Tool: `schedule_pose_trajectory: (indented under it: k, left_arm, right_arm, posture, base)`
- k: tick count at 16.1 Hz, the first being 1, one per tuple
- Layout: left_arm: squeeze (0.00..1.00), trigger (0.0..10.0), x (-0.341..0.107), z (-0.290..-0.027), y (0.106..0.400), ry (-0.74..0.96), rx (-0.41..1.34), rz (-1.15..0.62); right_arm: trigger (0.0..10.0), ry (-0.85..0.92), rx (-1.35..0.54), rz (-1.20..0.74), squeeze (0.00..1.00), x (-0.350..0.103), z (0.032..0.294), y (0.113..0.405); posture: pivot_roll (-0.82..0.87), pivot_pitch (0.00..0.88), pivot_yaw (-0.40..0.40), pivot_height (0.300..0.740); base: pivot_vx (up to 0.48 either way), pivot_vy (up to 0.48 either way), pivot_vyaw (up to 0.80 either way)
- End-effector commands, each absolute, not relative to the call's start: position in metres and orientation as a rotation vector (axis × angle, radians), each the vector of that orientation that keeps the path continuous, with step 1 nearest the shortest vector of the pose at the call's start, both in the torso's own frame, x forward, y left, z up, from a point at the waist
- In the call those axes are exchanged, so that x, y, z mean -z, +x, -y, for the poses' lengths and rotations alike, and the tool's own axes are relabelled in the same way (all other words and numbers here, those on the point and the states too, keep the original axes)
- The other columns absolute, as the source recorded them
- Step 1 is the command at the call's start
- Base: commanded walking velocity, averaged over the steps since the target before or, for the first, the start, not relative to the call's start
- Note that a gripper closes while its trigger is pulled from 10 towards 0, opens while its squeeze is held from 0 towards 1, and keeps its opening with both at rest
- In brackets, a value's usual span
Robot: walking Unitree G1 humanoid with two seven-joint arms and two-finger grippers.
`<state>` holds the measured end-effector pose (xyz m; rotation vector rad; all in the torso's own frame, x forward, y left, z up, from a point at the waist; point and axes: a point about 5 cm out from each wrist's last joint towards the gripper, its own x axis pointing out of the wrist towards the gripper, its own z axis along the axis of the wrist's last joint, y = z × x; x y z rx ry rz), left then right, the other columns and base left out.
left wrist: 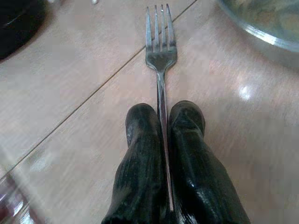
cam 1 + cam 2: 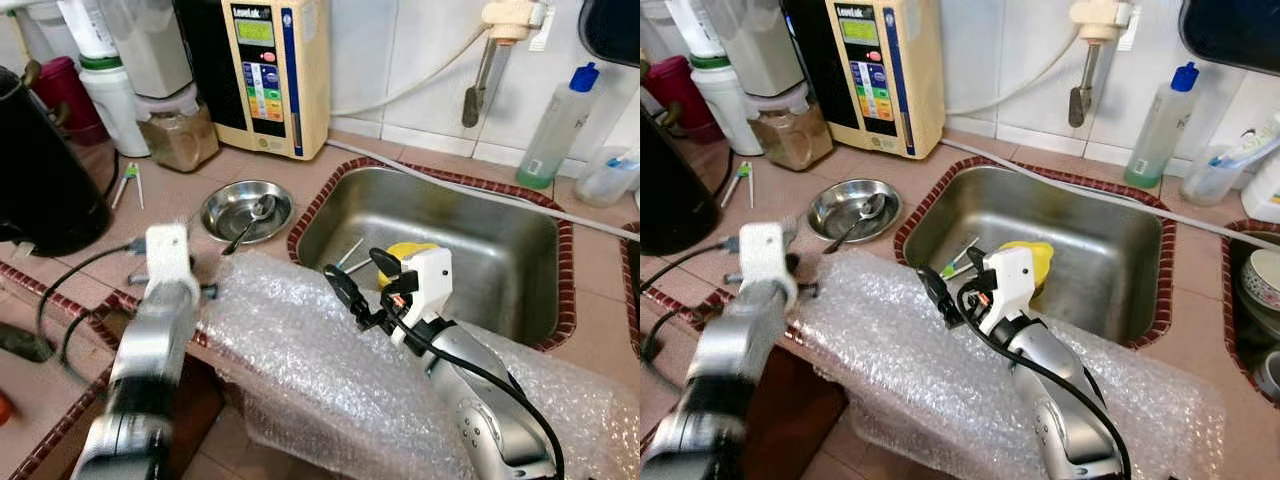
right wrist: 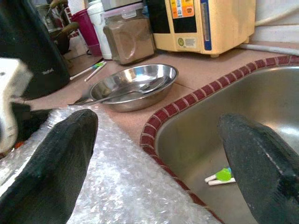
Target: Kitchen organization
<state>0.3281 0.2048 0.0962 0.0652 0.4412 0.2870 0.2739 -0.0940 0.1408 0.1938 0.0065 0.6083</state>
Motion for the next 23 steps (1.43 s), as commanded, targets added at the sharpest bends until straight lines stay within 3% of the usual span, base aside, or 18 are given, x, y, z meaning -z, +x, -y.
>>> schedule_pose_trajectory:
  k: [1, 7, 12, 13, 20, 23]
  left_arm:
    - [0.00, 0.0, -0.063, -0.210, 0.301, 0.089, -0.308, -0.622]
    - [0.00, 0.0, -0.082, -0.210, 0.291, 0.120, -0.331, -0.463]
    - [0.00, 0.0, -0.102, -0.202, 0.312, 0.142, -0.280, -0.300]
    - [0.00, 0.0, -0.118, -0.197, 0.320, 0.167, -0.273, -0.202]
    - [0.00, 0.0, -0.137, -0.189, 0.330, 0.179, -0.232, -0.073]
    - [0.00, 0.0, -0.159, -0.165, 0.340, 0.174, -0.076, 0.065]
  right_arm:
    - [10.0, 0.192, -0.618, 0.002, 0.00, -0.142, 0.093, 0.276]
    - [10.0, 0.188, -0.626, 0.002, 0.00, -0.143, 0.090, 0.282]
    - [10.0, 0.183, -0.623, 0.005, 0.00, -0.143, 0.091, 0.284]
    - [10.0, 0.182, -0.619, 0.007, 0.00, -0.143, 0.092, 0.284]
    - [10.0, 0.179, -0.609, 0.013, 0.00, -0.144, 0.093, 0.285]
    - [10.0, 0.190, -0.597, 0.023, 0.00, -0.146, 0.093, 0.288]
  posture:
    - [0.05, 0.035, 0.057, 0.740]
    - [0.07, 0.031, 0.044, 0.740]
    - [0.06, 0.027, 0.040, 0.740]
    - [0.05, 0.027, 0.040, 0.740]
    - [0.05, 0.023, 0.040, 0.740]
    - [0.05, 0.022, 0.038, 0.740]
  base:
    - [0.000, 0.000, 0.00]
    - [0.000, 0.000, 0.00]
    - [0.000, 0.000, 0.00]
    - [0.000, 0.000, 0.00]
    - [0.000, 0.000, 0.00]
    - [0.000, 0.000, 0.00]
